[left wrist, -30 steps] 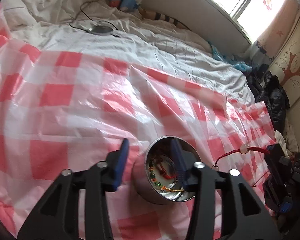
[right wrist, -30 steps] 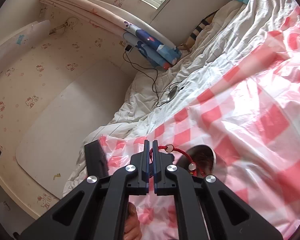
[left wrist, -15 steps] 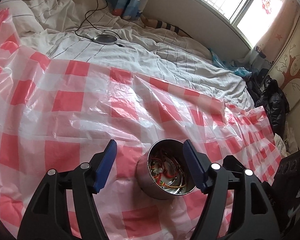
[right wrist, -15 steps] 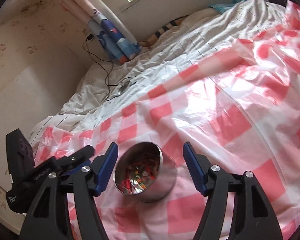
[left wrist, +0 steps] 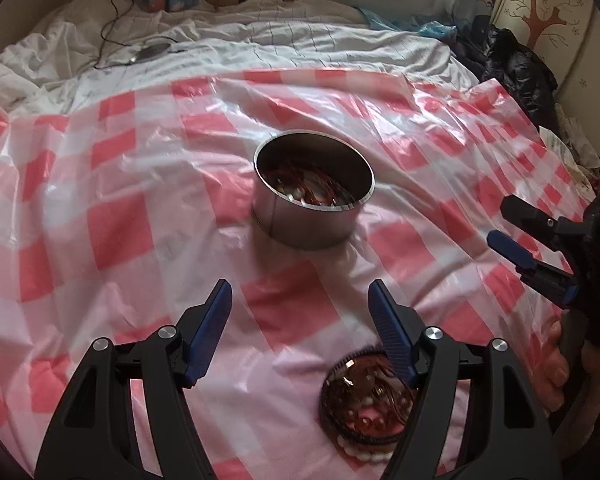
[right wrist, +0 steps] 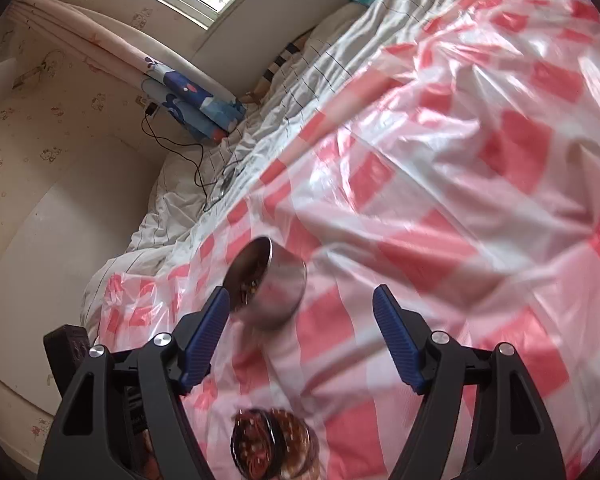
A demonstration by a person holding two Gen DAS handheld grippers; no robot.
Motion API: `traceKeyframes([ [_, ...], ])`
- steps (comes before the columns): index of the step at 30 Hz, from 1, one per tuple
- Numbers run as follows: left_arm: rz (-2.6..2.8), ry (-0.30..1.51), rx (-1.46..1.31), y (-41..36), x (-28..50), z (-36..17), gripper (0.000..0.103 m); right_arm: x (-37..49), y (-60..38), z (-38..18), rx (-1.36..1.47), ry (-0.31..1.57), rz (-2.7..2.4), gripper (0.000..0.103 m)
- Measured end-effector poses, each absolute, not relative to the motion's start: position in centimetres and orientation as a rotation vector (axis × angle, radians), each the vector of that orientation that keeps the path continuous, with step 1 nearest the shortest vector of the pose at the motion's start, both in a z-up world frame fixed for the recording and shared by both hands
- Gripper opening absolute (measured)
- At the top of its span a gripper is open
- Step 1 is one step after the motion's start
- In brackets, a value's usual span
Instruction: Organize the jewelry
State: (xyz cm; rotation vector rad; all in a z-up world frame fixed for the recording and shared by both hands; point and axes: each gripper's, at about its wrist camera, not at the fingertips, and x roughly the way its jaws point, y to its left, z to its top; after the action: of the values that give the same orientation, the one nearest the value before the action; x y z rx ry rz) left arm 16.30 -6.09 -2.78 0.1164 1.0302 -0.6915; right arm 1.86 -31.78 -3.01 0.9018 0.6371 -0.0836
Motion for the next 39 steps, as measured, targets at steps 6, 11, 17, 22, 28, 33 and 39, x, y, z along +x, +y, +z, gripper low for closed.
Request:
traceKeyframes([
  [6, -0.721, 1.065, 0.054, -4.3, 14.1, -3.8, 0.067, 0.7, -28.6, -1.8, 0.833, 0.635, 0.051, 0.071],
  [11, -0.726, 1.009, 0.108, -4.0, 13.5, -3.6, 0.067, 0.1, -26.4, -0.5, 0.764, 0.615, 0.105, 0.076],
  [17, -0.764, 0.871, 0.360, -7.1, 10.7, -3.7, 0.067, -0.1, -28.6, -2.0, 0.880, 0.615, 0.079, 0.078],
  [22, -0.765, 0.822, 0.472, -8.2, 9.4, -4.4, 0.056, 0.0, -29.2, -2.4, 0.913, 0.620, 0.084, 0.078],
  [28, -0.803, 0.840, 0.479, -7.7, 9.3, -4.9, 0.012, 0.0, -29.3, -2.6, 0.925, 0.623, 0.090, 0.078],
  [33, -0.866, 0.825, 0.336, -6.3, 9.7, -2.9, 0.004, 0.0, -29.5, -2.7, 0.935, 0.624, 0.088, 0.078],
  [39, -0.917, 0.832, 0.052, -3.5, 11.8, -0.6, 0.003, 0.1, -29.1, -2.6, 0.915, 0.634, 0.098, 0.078],
])
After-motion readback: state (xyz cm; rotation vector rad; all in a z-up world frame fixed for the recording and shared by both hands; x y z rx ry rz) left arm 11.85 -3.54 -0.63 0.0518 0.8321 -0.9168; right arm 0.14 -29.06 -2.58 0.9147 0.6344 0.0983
